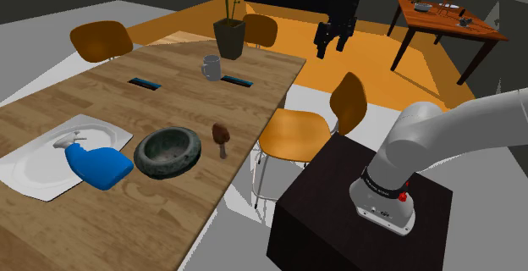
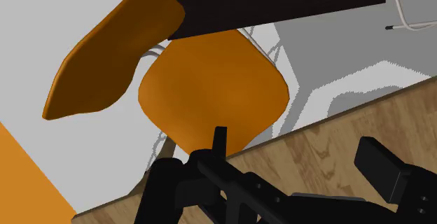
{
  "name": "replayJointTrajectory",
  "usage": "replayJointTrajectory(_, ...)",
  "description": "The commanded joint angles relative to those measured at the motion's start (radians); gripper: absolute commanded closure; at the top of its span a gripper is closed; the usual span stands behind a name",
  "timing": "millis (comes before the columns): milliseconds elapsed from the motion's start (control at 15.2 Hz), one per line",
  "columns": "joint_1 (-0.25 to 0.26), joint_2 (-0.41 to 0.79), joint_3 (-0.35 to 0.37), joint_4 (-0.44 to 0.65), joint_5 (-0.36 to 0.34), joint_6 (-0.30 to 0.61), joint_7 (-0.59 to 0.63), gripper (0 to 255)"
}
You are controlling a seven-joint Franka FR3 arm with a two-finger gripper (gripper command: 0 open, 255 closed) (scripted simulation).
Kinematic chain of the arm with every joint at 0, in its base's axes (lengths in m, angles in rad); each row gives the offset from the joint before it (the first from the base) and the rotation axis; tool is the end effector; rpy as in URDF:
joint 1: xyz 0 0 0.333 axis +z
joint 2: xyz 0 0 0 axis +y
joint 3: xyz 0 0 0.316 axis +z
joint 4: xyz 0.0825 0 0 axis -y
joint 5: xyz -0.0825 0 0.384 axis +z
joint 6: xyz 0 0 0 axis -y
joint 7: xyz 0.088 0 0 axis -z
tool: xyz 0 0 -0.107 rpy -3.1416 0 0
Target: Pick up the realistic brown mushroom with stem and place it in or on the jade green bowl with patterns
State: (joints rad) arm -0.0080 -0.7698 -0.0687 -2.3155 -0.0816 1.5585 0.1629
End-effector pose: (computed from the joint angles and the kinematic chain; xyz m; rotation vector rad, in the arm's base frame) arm 0.3090 -0.0395 0.6028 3.0892 -0.3444 0.0207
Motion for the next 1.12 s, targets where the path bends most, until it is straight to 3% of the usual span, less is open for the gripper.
replayJointTrajectory(0, 0.0, 0.0, 0.0, 0.0, 0.0, 0.0, 0.0, 0)
replayJointTrajectory(528, 0.072, 0.049, 0.133, -0.08, 0.101, 0.188, 0.131, 0)
replayJointTrajectory(1056, 0.134, 0.172, 0.273, -0.088, 0.168, 0.386, 0.257, 0)
